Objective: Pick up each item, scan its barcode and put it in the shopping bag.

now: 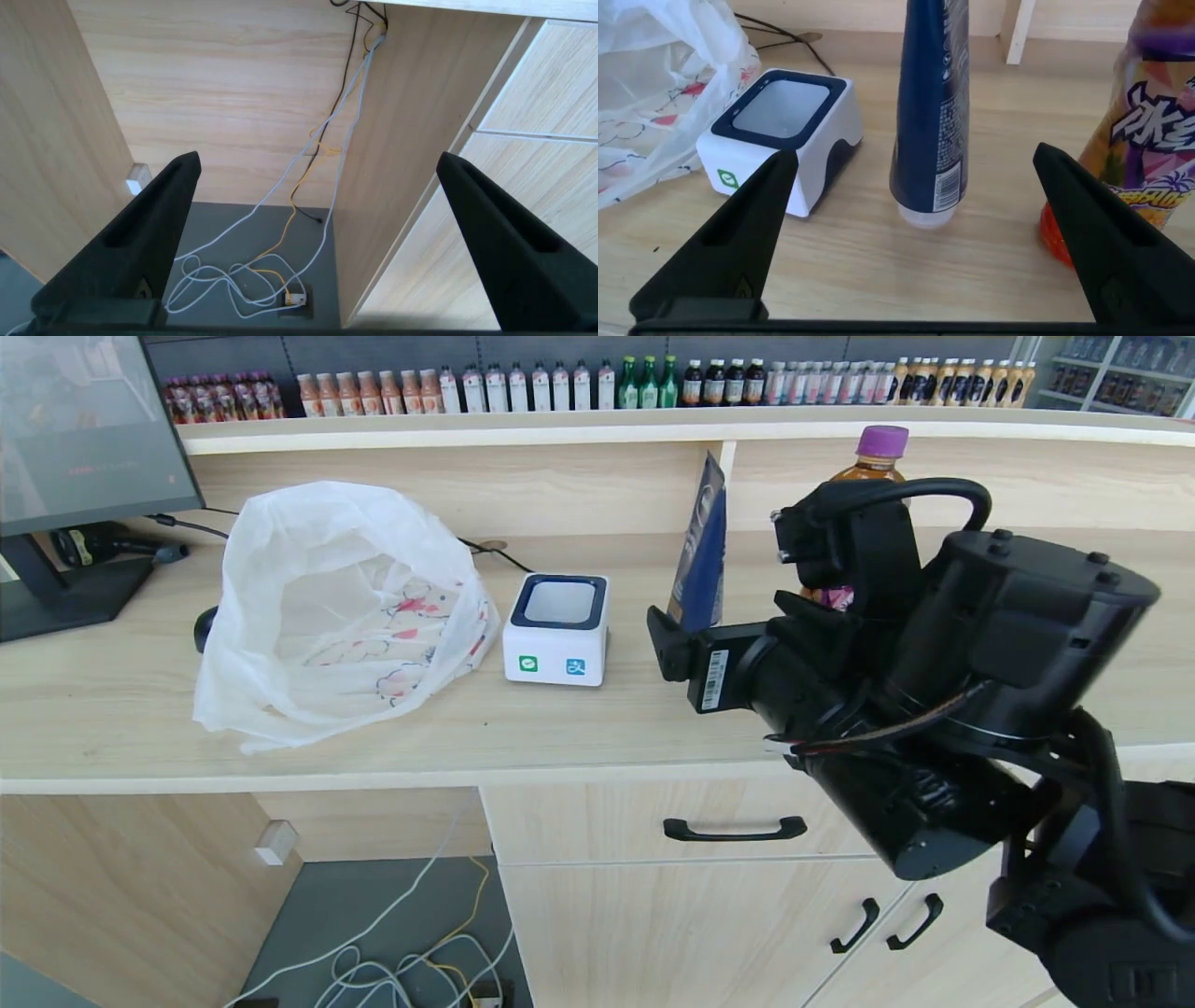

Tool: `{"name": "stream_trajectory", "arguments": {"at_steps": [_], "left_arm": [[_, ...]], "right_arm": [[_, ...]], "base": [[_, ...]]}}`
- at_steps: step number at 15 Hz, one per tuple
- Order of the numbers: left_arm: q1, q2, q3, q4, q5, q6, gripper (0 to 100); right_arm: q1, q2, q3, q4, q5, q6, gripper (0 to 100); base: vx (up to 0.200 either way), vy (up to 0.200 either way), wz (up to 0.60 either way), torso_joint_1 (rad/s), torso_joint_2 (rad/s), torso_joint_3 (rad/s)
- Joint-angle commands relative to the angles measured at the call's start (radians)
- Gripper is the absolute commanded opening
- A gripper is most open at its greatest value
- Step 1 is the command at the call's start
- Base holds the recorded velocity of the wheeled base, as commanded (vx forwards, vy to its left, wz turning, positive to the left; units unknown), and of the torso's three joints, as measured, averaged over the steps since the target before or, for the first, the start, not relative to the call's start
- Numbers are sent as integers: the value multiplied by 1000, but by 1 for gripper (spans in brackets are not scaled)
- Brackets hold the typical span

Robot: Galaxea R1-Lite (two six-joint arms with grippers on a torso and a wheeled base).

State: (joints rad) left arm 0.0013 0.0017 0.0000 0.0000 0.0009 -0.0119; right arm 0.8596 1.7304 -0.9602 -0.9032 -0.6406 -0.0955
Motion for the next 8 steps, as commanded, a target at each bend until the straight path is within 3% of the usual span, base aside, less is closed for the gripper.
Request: {"name": "stream_trajectory", "arguments": {"at_steps": [1, 8], "left_arm": [[0, 0, 0, 0, 1, 0, 100], [0, 0, 0, 0, 1, 0, 100]], "right_arm": [[-37, 29, -31, 0, 7, 2, 100], [-57, 110, -126, -2, 36, 42, 100]], "base": [[0, 0, 0, 0, 0, 0], [0, 0, 0, 0, 0, 0]]}}
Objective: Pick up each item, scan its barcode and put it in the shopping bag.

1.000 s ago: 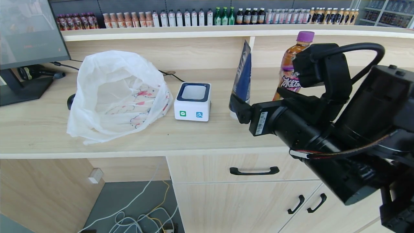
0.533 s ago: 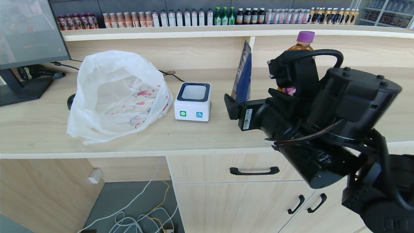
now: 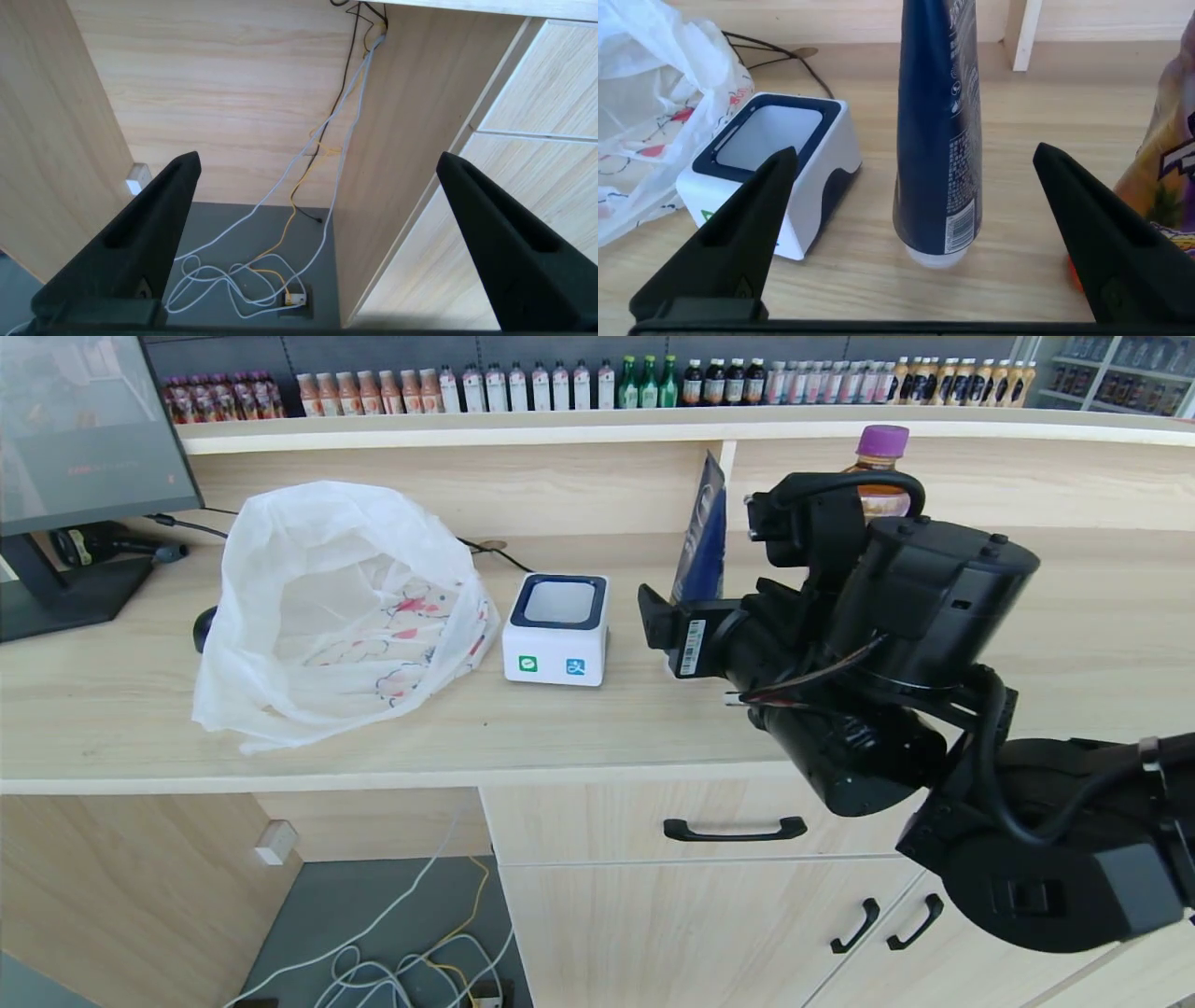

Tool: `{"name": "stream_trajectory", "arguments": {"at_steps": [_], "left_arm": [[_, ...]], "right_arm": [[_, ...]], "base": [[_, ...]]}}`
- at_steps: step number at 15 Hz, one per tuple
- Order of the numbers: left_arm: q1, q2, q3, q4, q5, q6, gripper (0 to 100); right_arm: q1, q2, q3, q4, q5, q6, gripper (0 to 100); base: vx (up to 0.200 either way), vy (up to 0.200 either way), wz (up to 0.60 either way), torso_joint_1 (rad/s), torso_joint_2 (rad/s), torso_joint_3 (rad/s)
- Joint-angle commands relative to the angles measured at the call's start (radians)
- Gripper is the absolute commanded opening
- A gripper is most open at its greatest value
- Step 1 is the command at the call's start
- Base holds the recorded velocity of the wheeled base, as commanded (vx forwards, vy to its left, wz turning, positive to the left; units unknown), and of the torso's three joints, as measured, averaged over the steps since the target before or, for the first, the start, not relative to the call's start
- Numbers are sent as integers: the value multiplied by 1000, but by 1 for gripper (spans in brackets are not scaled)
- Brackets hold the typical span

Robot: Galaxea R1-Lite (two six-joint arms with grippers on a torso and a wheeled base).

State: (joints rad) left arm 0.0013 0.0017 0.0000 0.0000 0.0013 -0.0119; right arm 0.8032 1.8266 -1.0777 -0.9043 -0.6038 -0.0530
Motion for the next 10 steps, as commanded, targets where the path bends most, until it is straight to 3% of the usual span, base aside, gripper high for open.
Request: {"name": "stream_trajectory", "arguments": {"at_steps": [1, 10], "left_arm": [[0, 0, 0, 0, 0, 0, 100], [0, 0, 0, 0, 0, 0, 100]], "right_arm": [[-2, 20, -15, -2, 1, -1, 100], [-61, 117, -143, -2, 18, -2, 100]], "base": [[0, 0, 0, 0, 0, 0], [0, 0, 0, 0, 0, 0]]}}
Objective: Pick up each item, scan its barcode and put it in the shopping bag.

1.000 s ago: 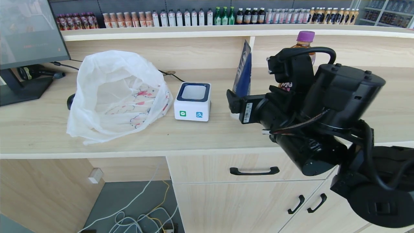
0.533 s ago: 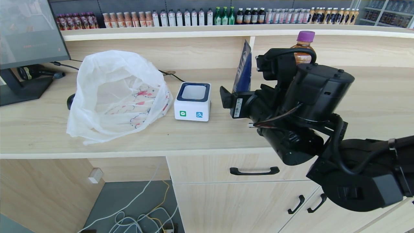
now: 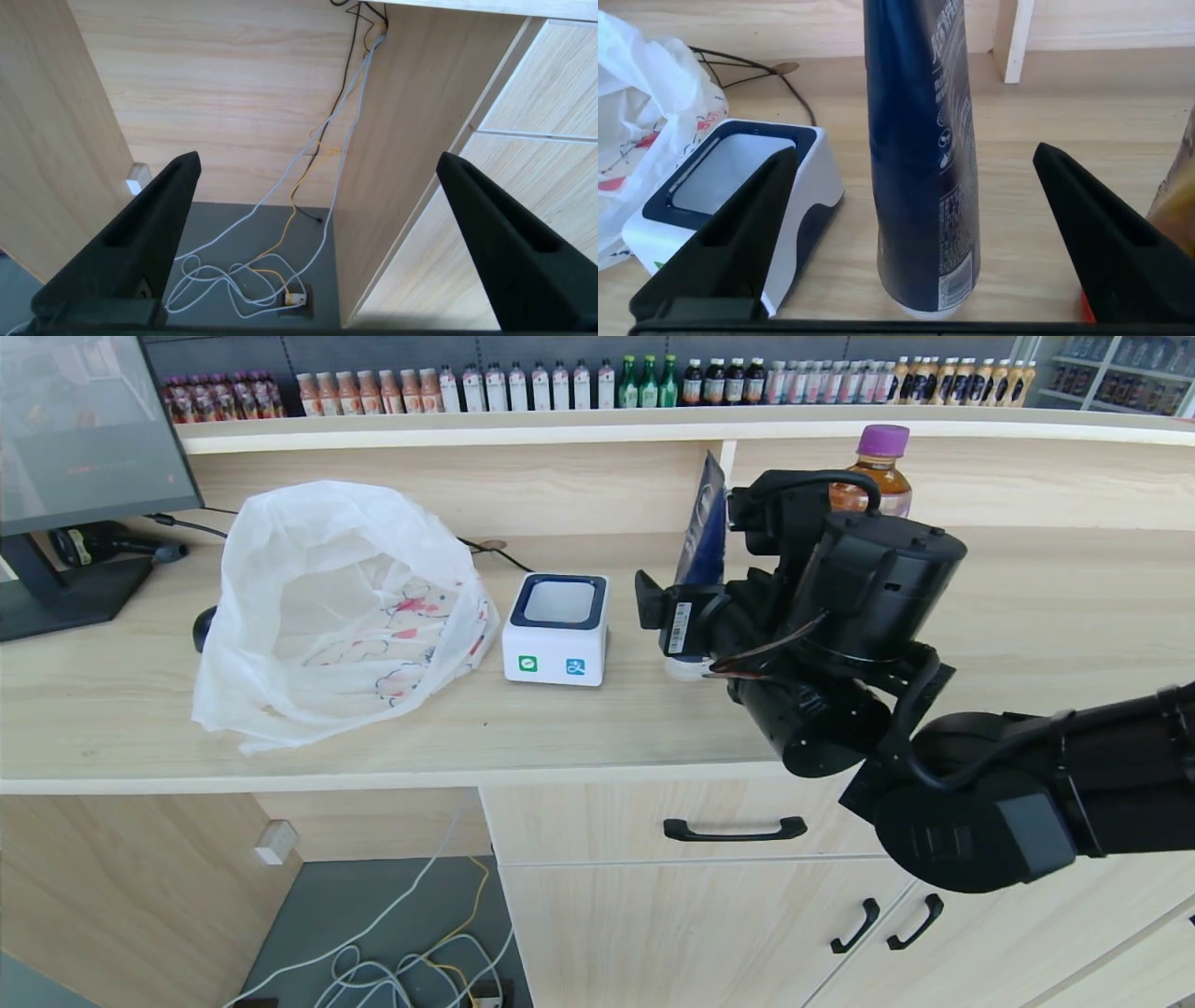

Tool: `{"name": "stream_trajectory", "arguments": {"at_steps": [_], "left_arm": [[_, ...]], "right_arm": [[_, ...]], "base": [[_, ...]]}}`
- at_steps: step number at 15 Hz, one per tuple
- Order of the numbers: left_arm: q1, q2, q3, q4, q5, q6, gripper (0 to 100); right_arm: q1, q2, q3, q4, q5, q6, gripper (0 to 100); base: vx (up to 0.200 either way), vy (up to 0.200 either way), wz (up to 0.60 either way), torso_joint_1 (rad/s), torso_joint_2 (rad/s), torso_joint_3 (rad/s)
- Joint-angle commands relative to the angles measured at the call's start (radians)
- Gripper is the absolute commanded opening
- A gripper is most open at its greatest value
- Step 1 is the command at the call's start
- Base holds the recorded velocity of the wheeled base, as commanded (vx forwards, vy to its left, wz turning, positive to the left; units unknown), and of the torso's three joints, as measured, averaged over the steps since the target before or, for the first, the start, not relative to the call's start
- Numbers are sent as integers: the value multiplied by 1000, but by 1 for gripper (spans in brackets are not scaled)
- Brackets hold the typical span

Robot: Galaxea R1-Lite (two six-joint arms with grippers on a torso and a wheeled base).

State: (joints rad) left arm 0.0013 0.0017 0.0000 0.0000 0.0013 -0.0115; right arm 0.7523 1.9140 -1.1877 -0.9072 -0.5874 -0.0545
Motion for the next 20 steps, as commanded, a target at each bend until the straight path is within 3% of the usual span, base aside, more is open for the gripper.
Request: {"name": "stream_trajectory", "arguments": {"at_steps": [1, 20], "left_arm": [[0, 0, 0, 0, 0, -1, 100], [0, 0, 0, 0, 0, -1, 100]], "right_arm": [[-16, 42, -56, 1, 5, -2, 100], [-65, 137, -89, -90, -3, -48, 100]], "base": [[0, 0, 0, 0, 0, 0], [0, 0, 0, 0, 0, 0]]}}
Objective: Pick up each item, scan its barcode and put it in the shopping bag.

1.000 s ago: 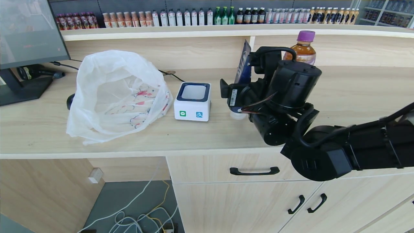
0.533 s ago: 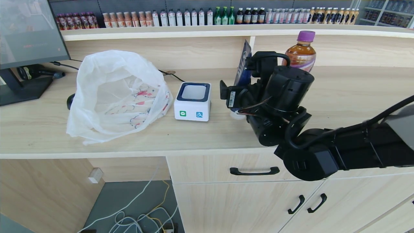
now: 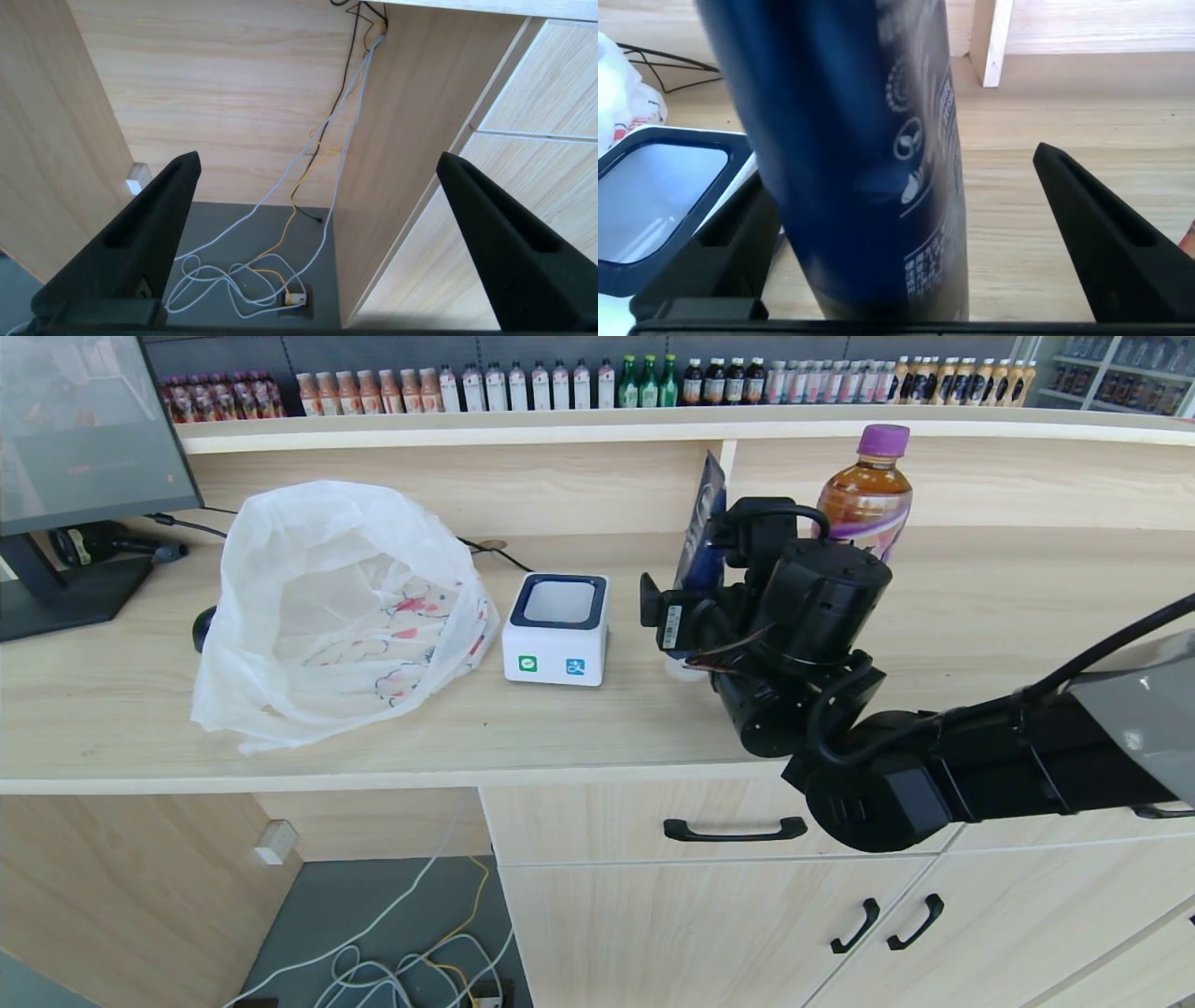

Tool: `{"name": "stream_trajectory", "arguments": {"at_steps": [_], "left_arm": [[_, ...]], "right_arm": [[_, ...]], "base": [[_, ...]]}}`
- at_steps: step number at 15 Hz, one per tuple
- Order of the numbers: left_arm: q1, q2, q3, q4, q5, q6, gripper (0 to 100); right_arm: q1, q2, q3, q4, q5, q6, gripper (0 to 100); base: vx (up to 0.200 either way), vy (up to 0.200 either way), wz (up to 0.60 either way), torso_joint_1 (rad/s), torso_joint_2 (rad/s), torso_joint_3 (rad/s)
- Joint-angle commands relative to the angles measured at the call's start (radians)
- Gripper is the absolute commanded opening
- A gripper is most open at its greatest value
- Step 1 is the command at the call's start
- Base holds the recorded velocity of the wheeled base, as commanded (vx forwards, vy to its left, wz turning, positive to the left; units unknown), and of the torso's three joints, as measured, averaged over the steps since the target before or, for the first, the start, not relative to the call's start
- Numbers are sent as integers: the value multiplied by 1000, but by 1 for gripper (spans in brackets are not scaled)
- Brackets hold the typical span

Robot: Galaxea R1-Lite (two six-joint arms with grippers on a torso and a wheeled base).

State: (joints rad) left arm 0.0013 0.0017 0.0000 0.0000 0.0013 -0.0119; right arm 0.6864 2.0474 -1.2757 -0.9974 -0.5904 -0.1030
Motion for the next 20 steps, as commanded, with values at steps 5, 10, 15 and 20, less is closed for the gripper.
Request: {"name": "stream_trajectory", "arguments": {"at_steps": [5, 10, 15, 20], "left_arm": [[0, 0, 0, 0, 0, 0, 100], [0, 0, 0, 0, 0, 0, 100], [0, 0, 0, 0, 0, 0, 100], [0, 0, 0, 0, 0, 0, 100]], "right_arm": [[1, 23, -5, -26, 0, -1, 0], [1, 11, -5, -27, 0, -4, 0], [4, -21, 4, -27, 0, -4, 0], [13, -58, 6, -27, 8, -38, 0]], "base": [[0, 0, 0, 0, 0, 0], [0, 0, 0, 0, 0, 0], [0, 0, 0, 0, 0, 0], [0, 0, 0, 0, 0, 0]]}}
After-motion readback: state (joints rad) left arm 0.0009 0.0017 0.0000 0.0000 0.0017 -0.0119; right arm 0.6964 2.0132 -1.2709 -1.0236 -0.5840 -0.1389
